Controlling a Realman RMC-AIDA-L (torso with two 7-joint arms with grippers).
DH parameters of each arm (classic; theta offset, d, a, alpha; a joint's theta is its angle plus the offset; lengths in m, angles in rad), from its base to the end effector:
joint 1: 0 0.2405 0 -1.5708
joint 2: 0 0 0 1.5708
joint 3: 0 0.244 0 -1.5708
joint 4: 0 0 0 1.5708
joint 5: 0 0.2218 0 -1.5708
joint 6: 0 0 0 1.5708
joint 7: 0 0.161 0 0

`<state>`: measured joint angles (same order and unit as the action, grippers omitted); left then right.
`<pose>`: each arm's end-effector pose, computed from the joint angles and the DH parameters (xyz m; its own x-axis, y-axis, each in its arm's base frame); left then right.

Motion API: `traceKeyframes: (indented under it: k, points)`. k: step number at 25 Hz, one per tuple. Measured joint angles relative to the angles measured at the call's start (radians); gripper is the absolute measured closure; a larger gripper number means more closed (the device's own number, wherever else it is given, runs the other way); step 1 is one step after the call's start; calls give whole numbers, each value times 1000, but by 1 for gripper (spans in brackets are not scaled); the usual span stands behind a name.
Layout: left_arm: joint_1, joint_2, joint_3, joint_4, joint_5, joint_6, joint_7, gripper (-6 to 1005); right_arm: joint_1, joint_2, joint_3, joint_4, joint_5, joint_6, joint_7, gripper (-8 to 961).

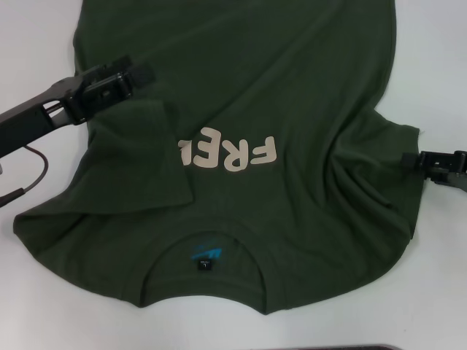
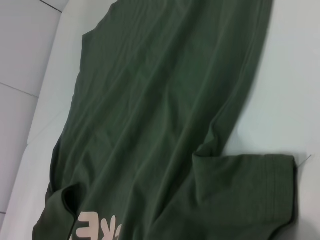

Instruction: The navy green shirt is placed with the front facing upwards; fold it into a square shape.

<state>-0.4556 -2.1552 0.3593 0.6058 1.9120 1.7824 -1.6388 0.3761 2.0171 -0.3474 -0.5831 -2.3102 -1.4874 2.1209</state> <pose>-0.2537 0.3039 0.0103 0.3122 0.5250 0.7918 0.6930 -0.6960 0.1882 0.3722 0.2812 0.0216 -0.0103 -0.8587 -0.5125 -0.9932 -0.0508 0.1051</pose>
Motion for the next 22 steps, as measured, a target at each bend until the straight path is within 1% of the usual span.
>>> traceKeyframes:
  k: [1,13,18,22]
  points:
    - [0,0,0,0,-1,0,0,39,0,0,1,2,0,1,-2,316]
    - [3,1,-2,0,-5,-4,0,39,6,2,-1,4,3,13,-7,806]
    - [3,2,-2,0,-5,-7,-3,39,3,2,-1,3,3,15,-7,940]
    - [3,2,-2,0,-5,-8,-4,39,2,2,6,3,10,9,-14,940]
